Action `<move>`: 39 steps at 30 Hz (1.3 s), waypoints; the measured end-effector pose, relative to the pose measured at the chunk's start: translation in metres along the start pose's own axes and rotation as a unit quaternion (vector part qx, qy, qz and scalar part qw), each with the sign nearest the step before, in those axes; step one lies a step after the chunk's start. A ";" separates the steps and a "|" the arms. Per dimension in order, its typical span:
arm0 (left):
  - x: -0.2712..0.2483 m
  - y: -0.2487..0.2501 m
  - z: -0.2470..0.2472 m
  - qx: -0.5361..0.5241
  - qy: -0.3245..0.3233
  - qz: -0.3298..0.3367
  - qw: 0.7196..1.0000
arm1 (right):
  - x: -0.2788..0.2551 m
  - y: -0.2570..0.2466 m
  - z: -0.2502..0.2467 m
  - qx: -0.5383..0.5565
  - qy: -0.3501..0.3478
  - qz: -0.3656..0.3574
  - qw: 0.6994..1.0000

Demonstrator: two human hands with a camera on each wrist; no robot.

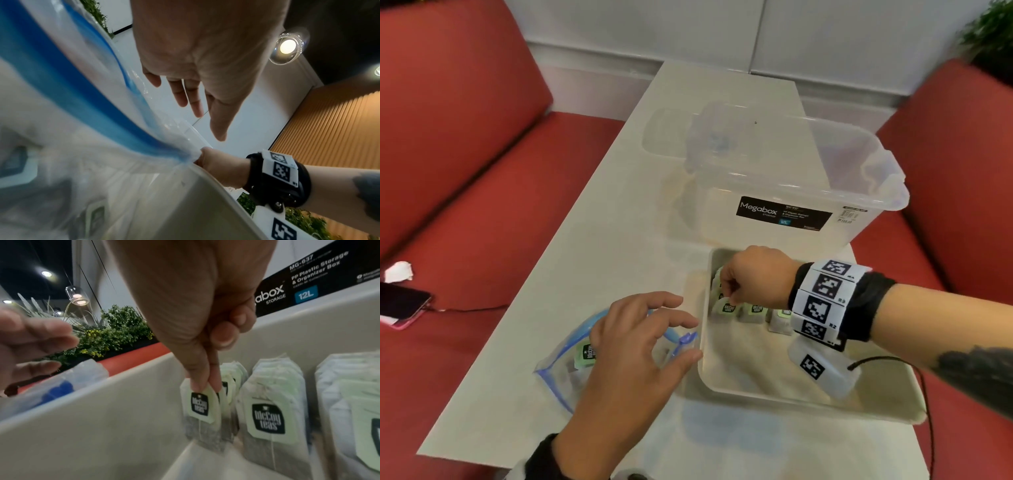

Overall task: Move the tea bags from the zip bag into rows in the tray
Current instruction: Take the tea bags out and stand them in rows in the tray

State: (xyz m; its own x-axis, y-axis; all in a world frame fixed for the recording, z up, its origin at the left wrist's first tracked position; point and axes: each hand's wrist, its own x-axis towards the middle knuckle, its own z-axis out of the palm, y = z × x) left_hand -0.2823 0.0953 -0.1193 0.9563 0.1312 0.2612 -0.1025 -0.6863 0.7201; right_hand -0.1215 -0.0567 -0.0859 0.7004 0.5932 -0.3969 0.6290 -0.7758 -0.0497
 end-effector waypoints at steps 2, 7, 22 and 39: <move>-0.001 -0.001 -0.001 -0.010 0.011 -0.011 1.000 | 0.005 0.000 0.004 -0.006 0.000 0.006 1.000; -0.002 -0.003 -0.005 -0.016 0.027 -0.010 0.999 | 0.011 -0.001 0.010 -0.032 0.009 0.016 0.999; -0.004 -0.018 -0.031 -0.050 0.123 -0.030 0.991 | 0.006 0.004 0.007 -0.010 0.072 0.041 0.996; -0.047 -0.051 -0.039 0.095 0.031 -0.127 0.987 | -0.041 -0.150 0.046 0.247 0.134 -0.099 0.955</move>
State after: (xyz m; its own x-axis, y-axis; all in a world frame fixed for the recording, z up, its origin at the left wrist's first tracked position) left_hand -0.3329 0.1518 -0.1429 0.9252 0.3560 0.1310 0.1972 -0.7463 0.6357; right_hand -0.2600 0.0255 -0.1043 0.6866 0.7216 -0.0891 0.5692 -0.6097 -0.5517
